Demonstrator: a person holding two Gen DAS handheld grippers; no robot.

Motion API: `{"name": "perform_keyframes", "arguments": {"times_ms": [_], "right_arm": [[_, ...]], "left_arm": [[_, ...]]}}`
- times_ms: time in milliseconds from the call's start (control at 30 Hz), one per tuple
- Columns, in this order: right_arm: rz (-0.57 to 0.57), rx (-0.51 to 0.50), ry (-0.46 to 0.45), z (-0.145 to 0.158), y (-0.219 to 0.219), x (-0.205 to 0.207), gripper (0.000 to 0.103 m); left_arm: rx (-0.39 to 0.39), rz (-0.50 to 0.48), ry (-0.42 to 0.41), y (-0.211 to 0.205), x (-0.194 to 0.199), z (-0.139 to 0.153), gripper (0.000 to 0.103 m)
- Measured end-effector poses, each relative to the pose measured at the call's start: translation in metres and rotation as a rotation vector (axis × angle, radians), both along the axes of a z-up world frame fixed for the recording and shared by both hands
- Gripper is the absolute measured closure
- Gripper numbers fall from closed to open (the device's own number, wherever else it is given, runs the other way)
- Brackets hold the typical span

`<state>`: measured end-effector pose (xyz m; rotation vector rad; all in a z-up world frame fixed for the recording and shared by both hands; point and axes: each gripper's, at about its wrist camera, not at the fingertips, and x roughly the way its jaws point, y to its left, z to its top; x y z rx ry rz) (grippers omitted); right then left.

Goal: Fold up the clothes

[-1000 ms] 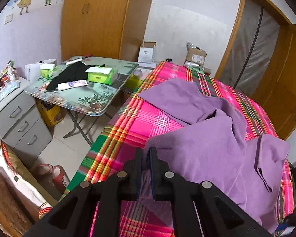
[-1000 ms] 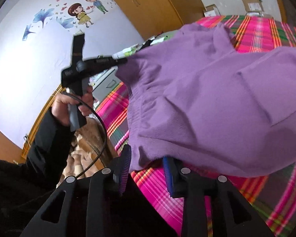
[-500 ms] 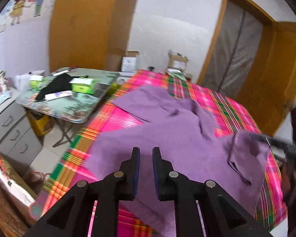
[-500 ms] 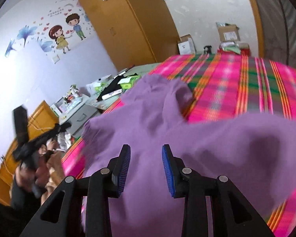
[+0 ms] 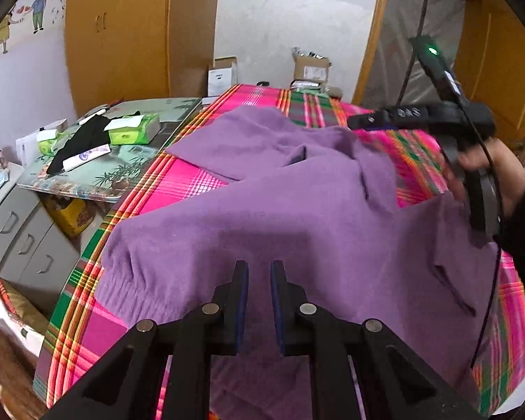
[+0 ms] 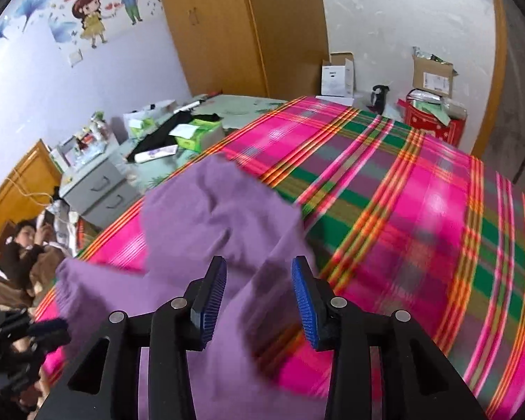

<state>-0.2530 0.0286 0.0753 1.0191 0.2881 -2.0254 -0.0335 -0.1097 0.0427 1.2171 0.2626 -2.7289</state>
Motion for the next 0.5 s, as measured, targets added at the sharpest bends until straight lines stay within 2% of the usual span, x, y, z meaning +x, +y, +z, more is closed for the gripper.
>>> {"name": "perform_keyframes", "arguments": {"times_ms": [200,400,433,500], "right_arm": [[0.043,0.089,-0.043,-0.027,-0.039,-0.048,0.062],[0.128,0.167,-0.121,-0.051,-0.062,-0.055,0.062],[0.137,0.187,-0.123,-0.054,-0.064,-0.054,0.067],[0.136,0.207,-0.099,-0.057,-0.066,-0.052,0.087]], "left_arm": [[-0.019,0.0,-0.045,-0.001,-0.012,-0.013,0.09],[-0.021,0.0,-0.072,-0.004,-0.017,-0.02,0.09],[-0.022,0.001,-0.076,-0.004,-0.017,-0.021,0.09],[-0.023,0.004,-0.079,-0.003,-0.017,-0.021,0.09]]}}
